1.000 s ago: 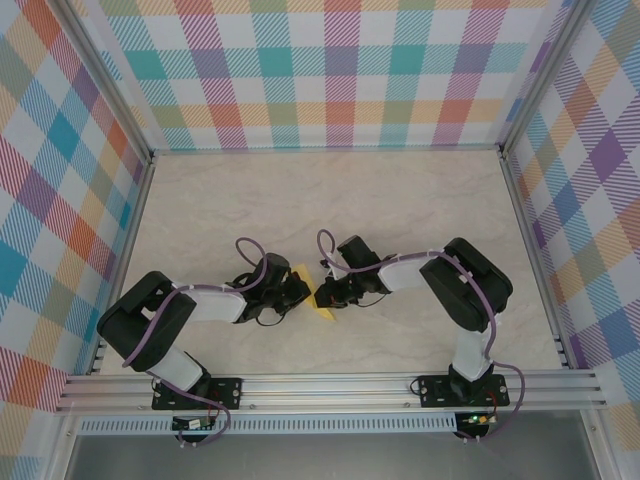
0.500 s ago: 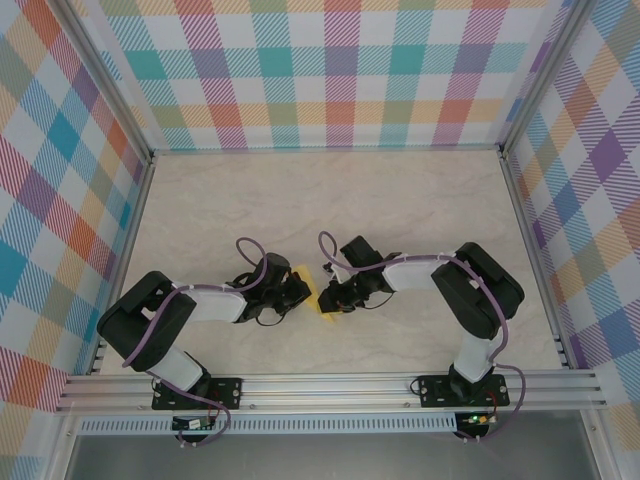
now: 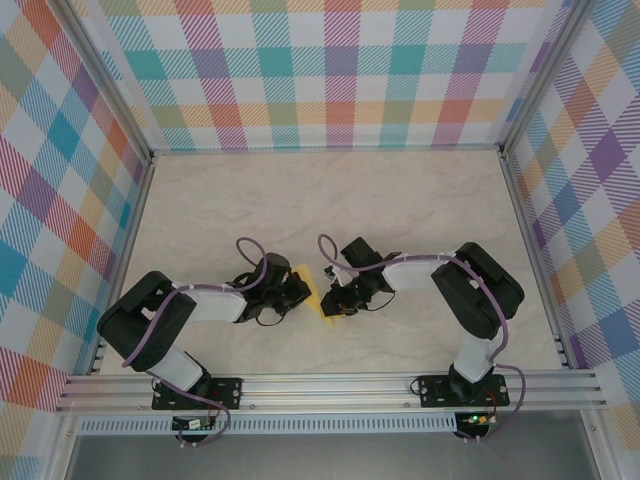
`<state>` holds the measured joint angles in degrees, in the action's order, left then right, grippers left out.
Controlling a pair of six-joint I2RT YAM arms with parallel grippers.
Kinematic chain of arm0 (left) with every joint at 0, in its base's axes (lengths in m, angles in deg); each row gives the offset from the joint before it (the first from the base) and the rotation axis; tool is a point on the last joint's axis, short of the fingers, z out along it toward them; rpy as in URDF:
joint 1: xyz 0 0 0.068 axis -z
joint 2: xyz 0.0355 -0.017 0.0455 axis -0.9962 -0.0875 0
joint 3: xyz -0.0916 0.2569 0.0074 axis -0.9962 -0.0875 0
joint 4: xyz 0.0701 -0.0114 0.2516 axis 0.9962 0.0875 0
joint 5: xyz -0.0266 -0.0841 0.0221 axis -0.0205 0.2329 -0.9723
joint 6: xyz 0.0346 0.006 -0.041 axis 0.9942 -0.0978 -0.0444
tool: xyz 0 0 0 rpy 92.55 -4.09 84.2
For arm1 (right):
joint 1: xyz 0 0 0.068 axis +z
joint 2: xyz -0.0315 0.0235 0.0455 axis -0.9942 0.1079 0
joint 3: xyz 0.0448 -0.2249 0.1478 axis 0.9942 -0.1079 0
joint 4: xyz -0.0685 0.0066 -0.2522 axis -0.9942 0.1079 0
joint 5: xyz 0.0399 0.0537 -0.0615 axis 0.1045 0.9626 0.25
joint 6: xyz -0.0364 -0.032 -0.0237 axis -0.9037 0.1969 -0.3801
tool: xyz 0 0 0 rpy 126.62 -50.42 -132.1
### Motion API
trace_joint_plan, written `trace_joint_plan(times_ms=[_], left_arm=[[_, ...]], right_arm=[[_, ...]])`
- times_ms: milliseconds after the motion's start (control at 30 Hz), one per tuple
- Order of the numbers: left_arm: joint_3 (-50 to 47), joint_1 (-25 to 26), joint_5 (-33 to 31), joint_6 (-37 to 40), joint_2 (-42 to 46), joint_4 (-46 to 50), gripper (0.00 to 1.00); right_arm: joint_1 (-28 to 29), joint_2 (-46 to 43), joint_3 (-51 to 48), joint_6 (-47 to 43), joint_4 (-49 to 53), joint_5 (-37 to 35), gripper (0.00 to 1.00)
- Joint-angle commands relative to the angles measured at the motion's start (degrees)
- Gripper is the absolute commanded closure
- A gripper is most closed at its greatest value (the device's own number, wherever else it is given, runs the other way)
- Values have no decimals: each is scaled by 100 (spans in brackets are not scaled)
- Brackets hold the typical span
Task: Fold a paper plane with a square sheet of paper (pick it up from the middle)
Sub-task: Fold the wing for the fifth time at the center of the table.
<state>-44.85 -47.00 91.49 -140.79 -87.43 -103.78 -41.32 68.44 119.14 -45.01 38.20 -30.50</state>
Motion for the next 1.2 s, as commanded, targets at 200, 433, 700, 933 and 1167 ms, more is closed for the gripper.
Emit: trace_joint_plan(times_ms=[200,433,700,933,1167], left_arm=[[-62,-10,-120,201,-52,534,100],[-45,-10,-109,213,-70,548,100],[-47,-12,-201,150,-46,673,100],[-9,-10,-301,86,-9,864,100],[34,-10,-318,98,0,964,100]], right_arm=[[32,-210,366,-181,520,-245,78],[32,-15,517,-224,463,95,87],[74,179,193,-514,225,517,99],[155,566,83,-743,333,553,98],[155,695,-66,-681,361,428,98]])
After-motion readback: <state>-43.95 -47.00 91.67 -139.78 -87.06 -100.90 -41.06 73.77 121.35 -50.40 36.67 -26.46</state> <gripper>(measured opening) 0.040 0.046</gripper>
